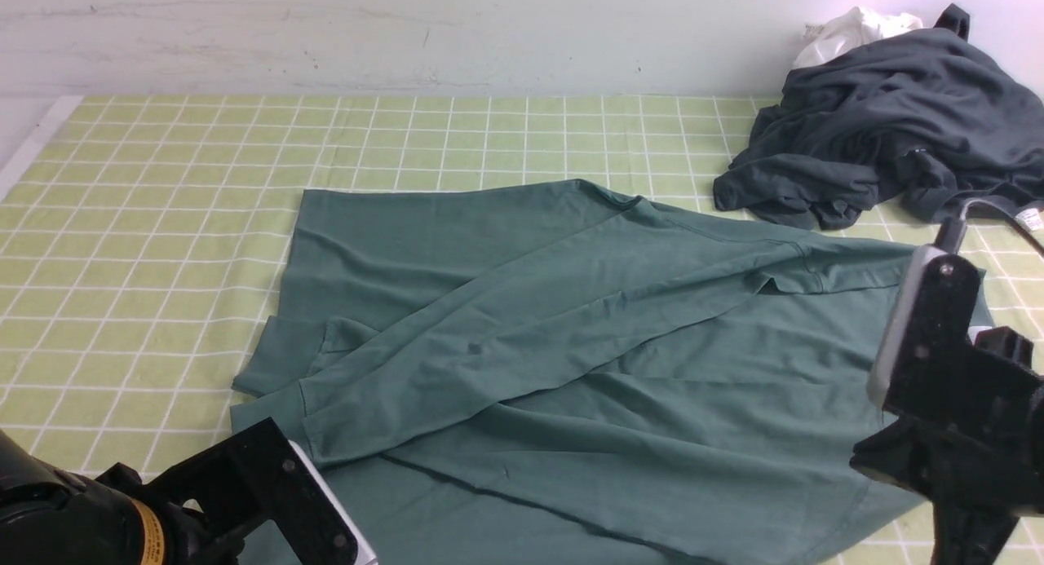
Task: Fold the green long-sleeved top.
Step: Use both arms simultaneously to clamp the lower edge of the clothing fabric, then use both arms to drag the lower edge of the fabric forward and fold it over the upper edge
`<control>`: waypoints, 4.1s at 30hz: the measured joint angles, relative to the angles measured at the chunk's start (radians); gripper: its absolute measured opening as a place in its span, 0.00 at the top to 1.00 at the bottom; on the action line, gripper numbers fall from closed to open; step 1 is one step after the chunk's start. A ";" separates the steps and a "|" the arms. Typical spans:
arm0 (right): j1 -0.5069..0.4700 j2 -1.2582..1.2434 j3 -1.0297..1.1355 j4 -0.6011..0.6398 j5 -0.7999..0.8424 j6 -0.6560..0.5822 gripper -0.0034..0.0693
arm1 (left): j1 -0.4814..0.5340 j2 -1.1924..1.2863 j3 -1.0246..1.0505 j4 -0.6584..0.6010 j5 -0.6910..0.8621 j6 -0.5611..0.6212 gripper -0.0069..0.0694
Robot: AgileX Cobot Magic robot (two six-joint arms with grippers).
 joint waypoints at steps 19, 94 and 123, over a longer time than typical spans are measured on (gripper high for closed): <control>-0.060 0.430 -0.008 -0.699 -0.050 0.081 0.65 | 0.000 0.000 0.000 0.011 0.000 -0.018 0.91; -0.055 0.947 -1.008 -0.476 -0.080 1.011 0.77 | 0.393 1.114 -1.448 0.172 -0.073 -0.418 0.45; -0.228 1.125 -1.263 0.334 -0.070 0.447 0.80 | 0.338 1.152 -1.435 -0.091 0.236 0.000 0.91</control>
